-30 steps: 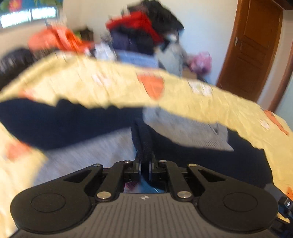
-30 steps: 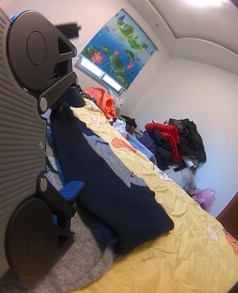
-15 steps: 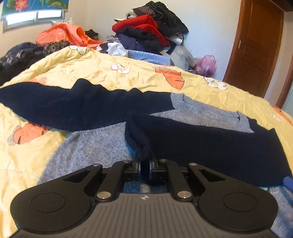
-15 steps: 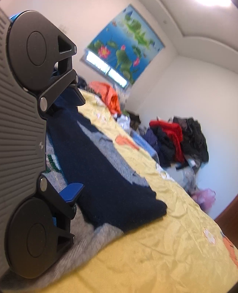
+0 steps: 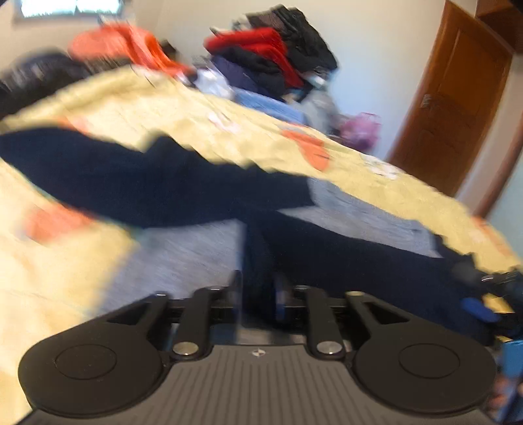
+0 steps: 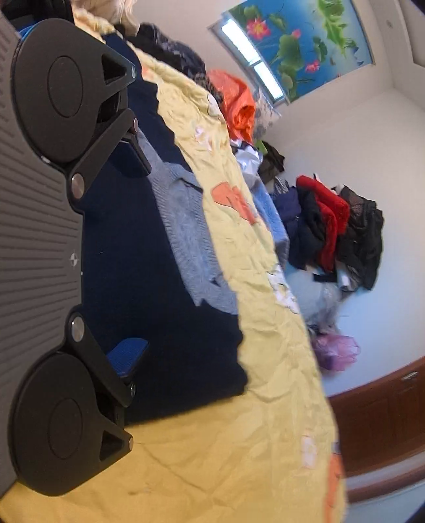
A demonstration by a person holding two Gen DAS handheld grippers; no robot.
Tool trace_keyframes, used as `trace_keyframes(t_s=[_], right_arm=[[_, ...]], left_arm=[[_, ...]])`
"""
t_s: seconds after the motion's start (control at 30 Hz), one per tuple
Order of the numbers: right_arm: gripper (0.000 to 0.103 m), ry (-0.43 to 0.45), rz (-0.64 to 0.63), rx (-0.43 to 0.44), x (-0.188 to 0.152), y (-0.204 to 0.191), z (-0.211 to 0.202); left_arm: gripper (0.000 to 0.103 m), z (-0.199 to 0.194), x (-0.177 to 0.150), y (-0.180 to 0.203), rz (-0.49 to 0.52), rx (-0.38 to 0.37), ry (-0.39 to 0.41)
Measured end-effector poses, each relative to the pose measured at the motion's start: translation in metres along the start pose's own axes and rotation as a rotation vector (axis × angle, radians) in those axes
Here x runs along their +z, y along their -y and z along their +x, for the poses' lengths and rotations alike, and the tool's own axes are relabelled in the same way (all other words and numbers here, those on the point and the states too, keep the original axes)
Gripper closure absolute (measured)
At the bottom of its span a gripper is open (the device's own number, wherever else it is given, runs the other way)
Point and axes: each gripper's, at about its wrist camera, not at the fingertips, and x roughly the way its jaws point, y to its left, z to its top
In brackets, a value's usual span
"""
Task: Fold small clothes
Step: 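Grasp the other navy sleeve with the left gripper and fold it across the body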
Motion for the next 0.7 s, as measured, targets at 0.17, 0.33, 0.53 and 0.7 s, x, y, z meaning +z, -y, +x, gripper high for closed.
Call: trace_keyframes(t_s=[0.17,0.33,0.53,0.7], right_arm=[[0.001,0.038,0.138,0.104,0.000,0.023,-0.012],[0.001,0.034,0.111,0.086,0.000,0.017,-0.011],[0.001,0.039,0.129,0.101,0.001,0.021,-0.013],[0.000,0.045,0.142,0.111,0.000,0.023,-0.015]], left_arm=[[0.020,-0.044,0.007,-0.006,-0.079,-0.045,0.227],[0.020,0.006,0.012,0.021,-0.024,-0.175,-0.015],[0.017,0.019,0.003,0.027,0.067,-0.128,-0.062],[0.016,-0.008,0.032,-0.050,-0.083,-0.070,0.087]])
